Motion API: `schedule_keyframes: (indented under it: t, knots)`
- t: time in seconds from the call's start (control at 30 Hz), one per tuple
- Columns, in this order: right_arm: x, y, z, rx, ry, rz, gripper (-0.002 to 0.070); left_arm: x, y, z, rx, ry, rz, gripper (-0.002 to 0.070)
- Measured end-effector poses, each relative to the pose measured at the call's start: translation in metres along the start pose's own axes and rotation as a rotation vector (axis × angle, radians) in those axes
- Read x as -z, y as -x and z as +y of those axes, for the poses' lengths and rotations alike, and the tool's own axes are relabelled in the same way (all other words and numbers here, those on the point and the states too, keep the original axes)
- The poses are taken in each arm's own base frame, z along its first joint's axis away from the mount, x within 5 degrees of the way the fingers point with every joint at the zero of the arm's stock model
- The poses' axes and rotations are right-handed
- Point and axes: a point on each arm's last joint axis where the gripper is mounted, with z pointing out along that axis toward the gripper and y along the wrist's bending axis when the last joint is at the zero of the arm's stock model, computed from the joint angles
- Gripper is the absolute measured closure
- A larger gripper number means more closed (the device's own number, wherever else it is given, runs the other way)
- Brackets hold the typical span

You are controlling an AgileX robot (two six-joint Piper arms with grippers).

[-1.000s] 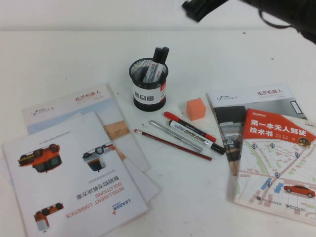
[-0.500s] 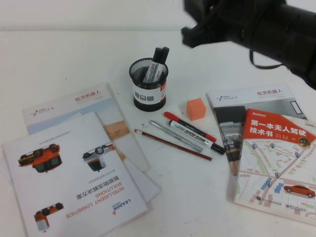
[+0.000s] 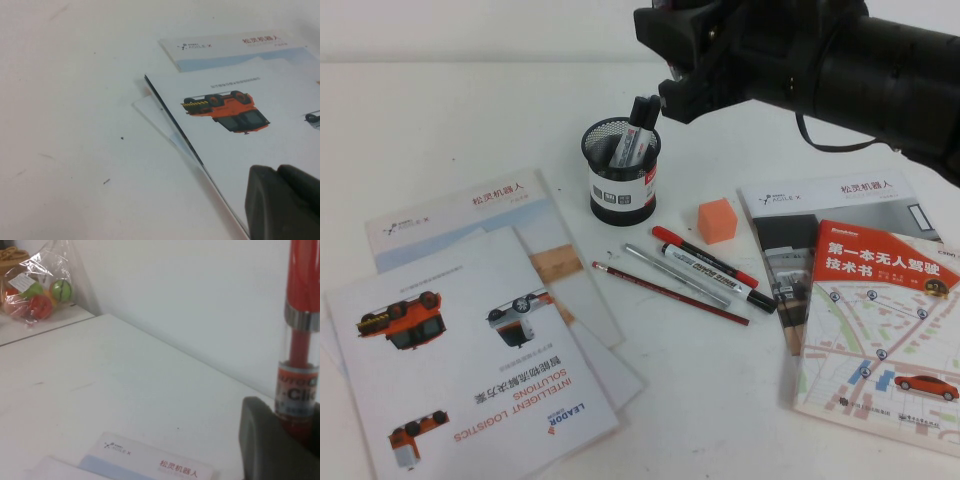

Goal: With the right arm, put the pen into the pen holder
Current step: Place the pen onto the pen holder

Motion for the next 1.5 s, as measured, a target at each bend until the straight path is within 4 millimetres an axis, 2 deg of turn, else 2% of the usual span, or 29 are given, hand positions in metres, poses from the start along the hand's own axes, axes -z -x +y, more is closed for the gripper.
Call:
schedule_keyframes:
  t: [0.17, 0.37, 0.5, 0.57, 0.63, 0.73, 0.8, 0.93, 1.2, 1.5]
  knots:
    - [0.000, -0.003, 0.002, -0.012, 0.023, 0.003, 0.0612, 0.000, 0.000, 0.000, 0.000, 0.000, 0.000, 0.0677]
    - [0.000, -0.012, -0.002, -0.164, 0.000, 0.075, 0.0612, 0.000, 0.000, 0.000, 0.000, 0.000, 0.000, 0.0677]
    - [-0.009, -0.026, -0.006, -0.354, -0.158, 0.140, 0.0612, 0.000, 0.000, 0.000, 0.000, 0.000, 0.000, 0.0678]
    - [-0.013, -0.028, -0.008, -0.412, -0.247, 0.100, 0.0612, 0.000, 0.000, 0.000, 0.000, 0.000, 0.000, 0.0678]
    - [-0.017, -0.030, -0.007, -0.460, -0.297, -0.022, 0.0612, 0.000, 0.000, 0.000, 0.000, 0.000, 0.000, 0.0678]
    - [-0.020, -0.036, -0.003, -0.416, -0.238, -0.260, 0.0612, 0.000, 0.000, 0.000, 0.000, 0.000, 0.000, 0.0678]
    - [-0.023, -0.045, 0.004, -0.353, -0.151, -0.354, 0.0612, 0.000, 0.000, 0.000, 0.000, 0.000, 0.000, 0.0677]
    - [-0.035, -0.066, 0.010, -0.308, -0.087, -0.317, 0.0612, 0.000, 0.000, 0.000, 0.000, 0.000, 0.000, 0.0677]
    - [-0.064, -0.109, 0.007, -0.189, -0.105, -0.209, 0.0612, 0.000, 0.000, 0.000, 0.000, 0.000, 0.000, 0.0677]
    - [-0.111, -0.132, -0.014, -0.172, -0.145, -0.271, 0.0612, 0.000, 0.000, 0.000, 0.000, 0.000, 0.000, 0.0678]
